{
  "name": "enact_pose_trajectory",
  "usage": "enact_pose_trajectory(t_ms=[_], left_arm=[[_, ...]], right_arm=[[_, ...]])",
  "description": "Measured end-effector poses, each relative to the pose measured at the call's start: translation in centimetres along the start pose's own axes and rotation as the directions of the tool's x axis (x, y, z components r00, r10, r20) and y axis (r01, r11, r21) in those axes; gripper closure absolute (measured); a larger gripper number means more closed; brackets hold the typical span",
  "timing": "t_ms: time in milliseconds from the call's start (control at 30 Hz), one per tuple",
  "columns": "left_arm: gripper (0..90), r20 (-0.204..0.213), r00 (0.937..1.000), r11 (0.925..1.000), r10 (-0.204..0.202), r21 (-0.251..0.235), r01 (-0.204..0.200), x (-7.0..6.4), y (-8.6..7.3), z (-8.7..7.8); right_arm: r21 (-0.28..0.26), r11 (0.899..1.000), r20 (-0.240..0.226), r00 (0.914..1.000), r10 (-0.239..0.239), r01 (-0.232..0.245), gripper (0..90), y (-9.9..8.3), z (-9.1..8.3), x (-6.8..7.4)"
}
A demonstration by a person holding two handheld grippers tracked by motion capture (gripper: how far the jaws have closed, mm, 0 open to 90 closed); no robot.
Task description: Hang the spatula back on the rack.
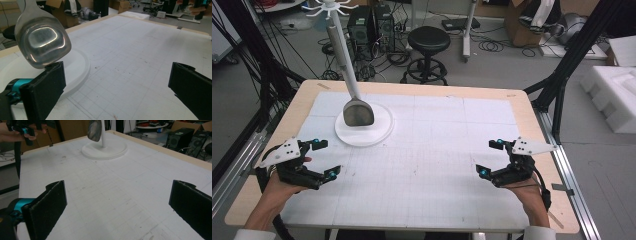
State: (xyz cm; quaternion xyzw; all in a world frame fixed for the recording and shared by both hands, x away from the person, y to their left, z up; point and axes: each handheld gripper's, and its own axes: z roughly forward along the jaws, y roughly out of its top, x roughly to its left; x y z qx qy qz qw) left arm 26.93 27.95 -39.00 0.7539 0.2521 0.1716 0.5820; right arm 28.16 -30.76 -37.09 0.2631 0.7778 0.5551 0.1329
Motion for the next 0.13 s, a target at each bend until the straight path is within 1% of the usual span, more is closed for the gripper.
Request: enact_pose_trajectory(t_ms=[133], left_arm=[[1.7, 0.006, 1.0000, 1.0000, 0.002, -0.005, -0.002, -0.06, 0.04, -0.01]], right_arm=[[-0.001, 1.000, -0.002, 1.0000, -0.003, 0.003, 0.4, 0.01, -0.03, 0.03]])
